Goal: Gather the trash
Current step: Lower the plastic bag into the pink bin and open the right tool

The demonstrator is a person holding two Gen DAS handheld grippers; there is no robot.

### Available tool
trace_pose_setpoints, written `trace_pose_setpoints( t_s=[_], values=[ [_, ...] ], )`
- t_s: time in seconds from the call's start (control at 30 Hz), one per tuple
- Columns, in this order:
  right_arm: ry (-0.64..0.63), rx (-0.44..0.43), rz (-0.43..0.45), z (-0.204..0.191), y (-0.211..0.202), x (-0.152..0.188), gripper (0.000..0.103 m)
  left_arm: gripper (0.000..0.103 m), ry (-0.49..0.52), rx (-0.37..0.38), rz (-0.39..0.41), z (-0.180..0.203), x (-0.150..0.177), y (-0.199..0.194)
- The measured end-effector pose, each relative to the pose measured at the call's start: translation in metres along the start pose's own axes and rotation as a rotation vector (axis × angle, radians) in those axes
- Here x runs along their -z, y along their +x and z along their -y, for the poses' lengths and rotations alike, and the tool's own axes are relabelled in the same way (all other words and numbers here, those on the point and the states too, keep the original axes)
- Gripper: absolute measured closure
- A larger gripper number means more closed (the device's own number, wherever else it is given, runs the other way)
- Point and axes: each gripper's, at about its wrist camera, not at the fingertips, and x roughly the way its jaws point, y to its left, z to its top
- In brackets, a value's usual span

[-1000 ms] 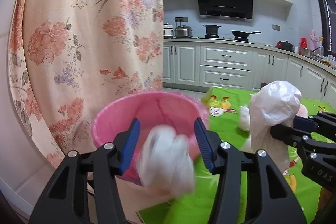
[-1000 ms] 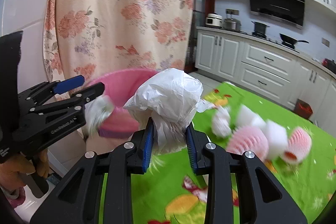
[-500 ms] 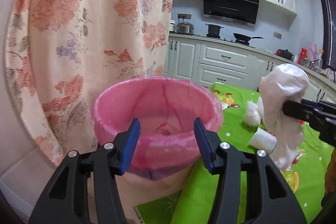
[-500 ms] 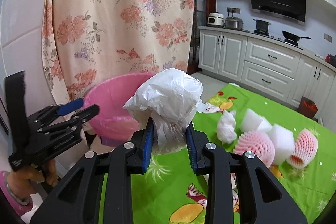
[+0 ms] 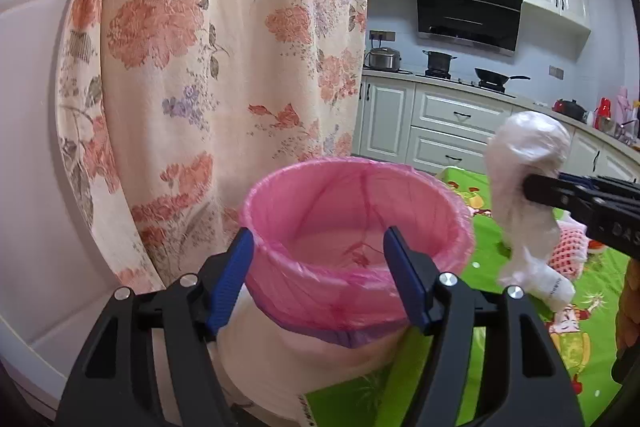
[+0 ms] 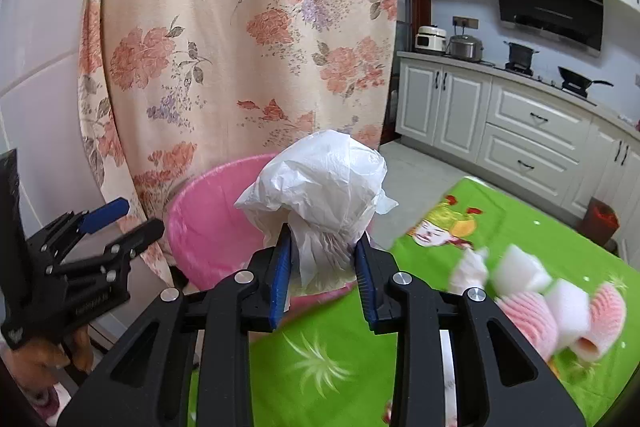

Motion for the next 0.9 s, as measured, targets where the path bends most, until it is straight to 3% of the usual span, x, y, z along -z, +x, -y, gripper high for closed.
trace_pose_setpoints(
  t_s=[0.13, 0.37, 0.63, 0.9],
  values=[
    [0.006, -0.020, -0.025, -0.003, 0.027, -0.011, 0.072, 0.030, -0.006, -0.018, 0.010, -0.006, -0.011, 0.006],
    [0.058, -0.068, -0.056, 0.002, 0.062, -0.019, 0.071, 0.029, -0.009, -0.056, -0.002, -0.020, -0.017, 0.014],
    [0.035, -0.091, -0.014, -0.006, 0.046, -0.017, 0.071, 0.027, -0.016, -0.053, 0.026, -0.024, -0.009, -0.013],
    [0.040, -0.094, 0.007, -0.004, 0.043, -0.018, 0.071, 0.023, -0.035, -0.047, 0.017, -0.025, -0.004, -0.013]
  ],
)
